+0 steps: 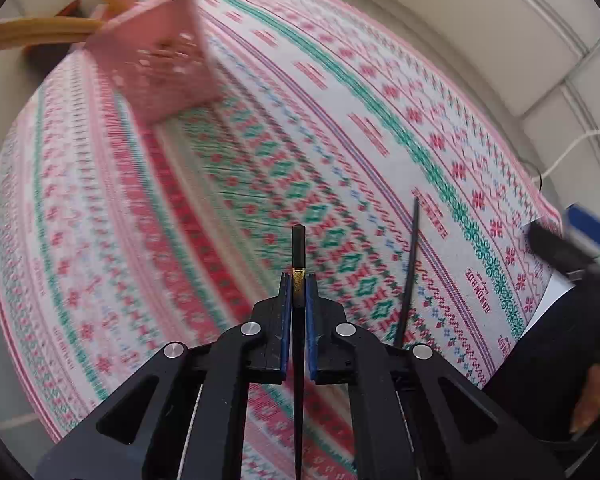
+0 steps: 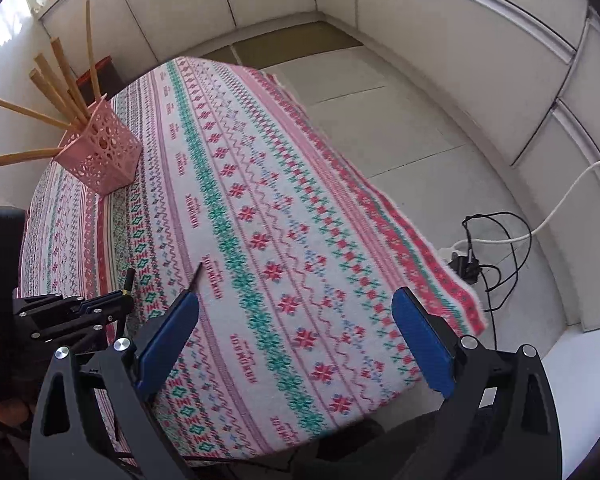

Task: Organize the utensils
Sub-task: 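Grasp the other black brush with the right tool while the left tool lifts its brush, then lower both black brushes into the pink mesh holder and open both tools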

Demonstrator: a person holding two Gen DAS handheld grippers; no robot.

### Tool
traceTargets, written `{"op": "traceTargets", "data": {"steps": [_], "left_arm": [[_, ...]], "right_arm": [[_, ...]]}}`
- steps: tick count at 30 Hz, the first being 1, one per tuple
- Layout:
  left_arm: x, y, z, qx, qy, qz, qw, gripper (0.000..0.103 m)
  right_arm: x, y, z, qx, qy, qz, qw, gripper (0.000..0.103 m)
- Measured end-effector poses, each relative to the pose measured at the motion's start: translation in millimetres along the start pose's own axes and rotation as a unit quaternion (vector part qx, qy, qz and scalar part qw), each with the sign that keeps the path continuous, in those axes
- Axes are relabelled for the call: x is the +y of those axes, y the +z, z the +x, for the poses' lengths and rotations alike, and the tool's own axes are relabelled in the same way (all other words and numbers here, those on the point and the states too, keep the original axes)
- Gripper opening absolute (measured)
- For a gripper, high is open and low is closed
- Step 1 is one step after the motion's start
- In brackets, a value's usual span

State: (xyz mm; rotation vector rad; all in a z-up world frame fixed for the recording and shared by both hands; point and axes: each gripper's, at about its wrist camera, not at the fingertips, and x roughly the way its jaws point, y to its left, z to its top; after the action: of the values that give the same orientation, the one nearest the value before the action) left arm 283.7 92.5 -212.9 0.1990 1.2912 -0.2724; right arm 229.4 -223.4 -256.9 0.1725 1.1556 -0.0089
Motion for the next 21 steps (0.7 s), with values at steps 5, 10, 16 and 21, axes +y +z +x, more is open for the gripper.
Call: {"op": "traceTargets", "data": {"steps": [5, 10, 16, 21], "left_arm": [[39.9, -21.3, -57.3, -0.075, 0.005, -0.058, 0.9955, 0.006], [62.9, -34.9, -96.4, -0.126, 0.012, -0.1, 0.9869, 0.006], [71.3, -45.2, -133.2, -0.194, 0.014, -0.12, 0.9735, 0.006], [71.0, -53.8, -152.8, -0.225, -0.009, -0.127, 0.9659, 0.006]], "right_arm": [[52.6, -0.2, 45.0, 0.068, -0.053, -0.031, 0.996, 0.072], [85.8, 0.7, 58.3, 0.064, -0.065, -0.041, 0.995, 0.026], [100.1, -2.7, 45.4, 0.026, -0.015, -0.044, 0.999, 0.004], [93.4, -4.0, -13.2, -0.039, 0.066, -0.064, 0.995, 0.005]]}}
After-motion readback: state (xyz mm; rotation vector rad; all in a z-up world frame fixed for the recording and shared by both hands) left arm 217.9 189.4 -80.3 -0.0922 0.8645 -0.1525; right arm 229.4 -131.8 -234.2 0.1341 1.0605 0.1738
